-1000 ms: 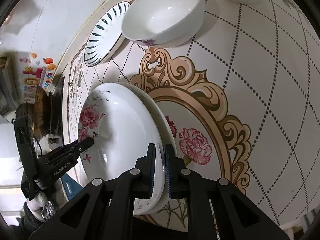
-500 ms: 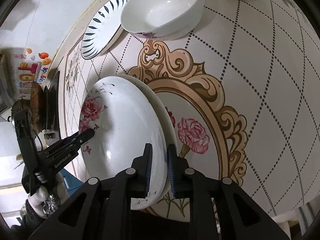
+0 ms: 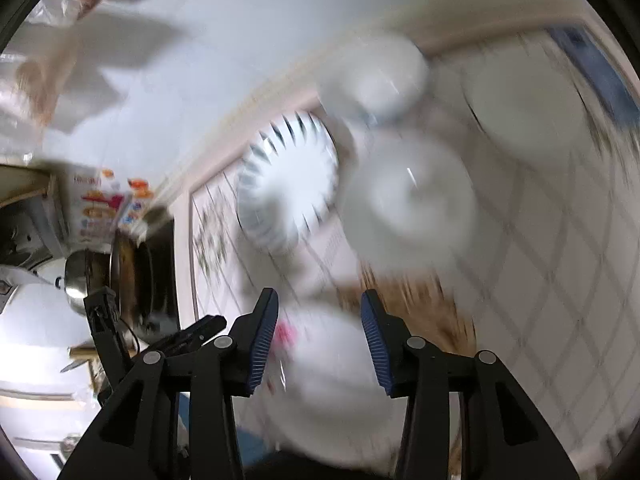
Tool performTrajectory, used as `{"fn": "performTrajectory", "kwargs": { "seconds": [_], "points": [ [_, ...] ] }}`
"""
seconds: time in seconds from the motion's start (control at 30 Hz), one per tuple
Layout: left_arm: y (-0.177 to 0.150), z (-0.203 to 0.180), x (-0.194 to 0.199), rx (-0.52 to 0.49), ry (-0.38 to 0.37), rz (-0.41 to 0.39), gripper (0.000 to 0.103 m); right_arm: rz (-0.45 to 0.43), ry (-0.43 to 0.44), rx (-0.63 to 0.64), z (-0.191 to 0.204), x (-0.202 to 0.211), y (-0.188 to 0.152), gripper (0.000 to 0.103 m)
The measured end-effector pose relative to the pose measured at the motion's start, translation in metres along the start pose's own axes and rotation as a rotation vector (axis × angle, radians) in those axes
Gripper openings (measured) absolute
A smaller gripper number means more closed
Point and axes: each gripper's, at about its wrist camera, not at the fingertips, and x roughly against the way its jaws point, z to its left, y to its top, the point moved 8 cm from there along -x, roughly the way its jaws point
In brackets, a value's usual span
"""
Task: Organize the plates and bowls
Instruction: 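Grasp the blue-striped plate rim with both tools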
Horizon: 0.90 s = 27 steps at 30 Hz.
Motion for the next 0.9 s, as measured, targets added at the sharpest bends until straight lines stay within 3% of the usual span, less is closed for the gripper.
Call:
{"fn": "performTrajectory", "kwargs": {
  "seconds": [0.13, 0.23, 0.43, 0.53, 0.6, 0.7, 0.9],
  "points": [
    [0.043, 0.011, -0.023, 0.03, -0.01, 0.014, 0.031, 0.01, -0.068, 0.016, 0.012, -0.039, 0.054, 0.046],
    [0.068, 0.013, -0.048, 0.025, -0.003, 0.037, 0.031, 0.065, -0.131, 0.01, 0.009, -0.081, 0.079, 0.046],
    [0.086, 0.01, -0.088, 0.008, 0.007, 0.093, 0.03, 0.152, -0.231, 0.026, -0.011, -0.136, 0.086, 0.044],
    [0.09, 0.005, -0.092, -0.016, -0.004, 0.065, 0.03, 0.145, -0.265, 0.059, -0.014, -0.146, 0.088, 0.029],
    [0.092, -0.001, -0.092, -0.043, -0.002, 0.049, 0.019, 0.149, -0.276, 0.075, -0.012, -0.152, 0.089, 0.013],
    [0.095, -0.007, -0.095, -0.062, 0.023, 0.035, 0.018, 0.138, -0.319, 0.116, -0.01, -0.155, 0.089, 0.01],
    [0.095, -0.008, -0.096, -0.053, 0.03, 0.031, 0.018, 0.132, -0.316, 0.127, -0.008, -0.156, 0.088, 0.01]
  ]
}}
